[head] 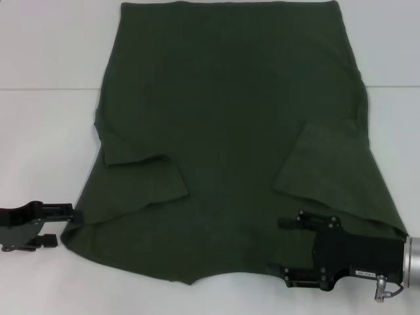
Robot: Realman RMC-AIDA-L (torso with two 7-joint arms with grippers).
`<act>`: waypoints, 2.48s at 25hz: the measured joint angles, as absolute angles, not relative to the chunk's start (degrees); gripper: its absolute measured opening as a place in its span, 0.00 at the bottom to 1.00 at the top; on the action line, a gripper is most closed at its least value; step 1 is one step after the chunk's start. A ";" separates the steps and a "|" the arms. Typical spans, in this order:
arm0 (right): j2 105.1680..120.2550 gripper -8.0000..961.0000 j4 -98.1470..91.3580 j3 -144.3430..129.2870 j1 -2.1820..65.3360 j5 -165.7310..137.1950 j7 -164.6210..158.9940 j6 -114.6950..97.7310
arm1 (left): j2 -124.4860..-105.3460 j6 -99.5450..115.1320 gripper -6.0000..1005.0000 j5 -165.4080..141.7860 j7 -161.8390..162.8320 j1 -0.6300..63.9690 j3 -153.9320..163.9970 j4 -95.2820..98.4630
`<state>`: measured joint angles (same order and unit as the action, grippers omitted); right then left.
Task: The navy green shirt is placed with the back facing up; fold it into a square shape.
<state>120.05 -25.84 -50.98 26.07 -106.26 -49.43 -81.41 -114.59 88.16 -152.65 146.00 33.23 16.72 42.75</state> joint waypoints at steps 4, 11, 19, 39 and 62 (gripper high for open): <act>120.05 0.88 -25.84 -50.98 26.13 -106.26 -49.52 -81.44 | -114.52 87.69 0.76 -152.51 146.12 33.53 16.70 41.61; 120.06 0.88 -25.84 -51.06 26.11 -106.26 -49.57 -81.43 | -114.50 86.71 0.75 -152.40 146.21 34.39 16.70 39.72; 120.15 0.88 -25.84 -51.07 26.11 -106.26 -49.57 -81.38 | -114.72 86.57 0.74 -152.40 146.26 35.50 16.73 38.12; 120.15 0.88 -25.84 -51.07 26.13 -106.09 -49.71 -81.68 | -115.05 85.27 0.67 -152.34 145.48 37.37 19.82 37.60; 118.55 0.88 -37.47 -49.67 25.14 -107.83 -80.45 -84.46 | -115.04 84.90 0.04 -152.05 143.21 37.27 21.15 37.07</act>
<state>118.55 -37.47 -49.67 25.14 -107.83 -80.45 -84.46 -115.04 84.90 -152.05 143.21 37.26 21.15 37.07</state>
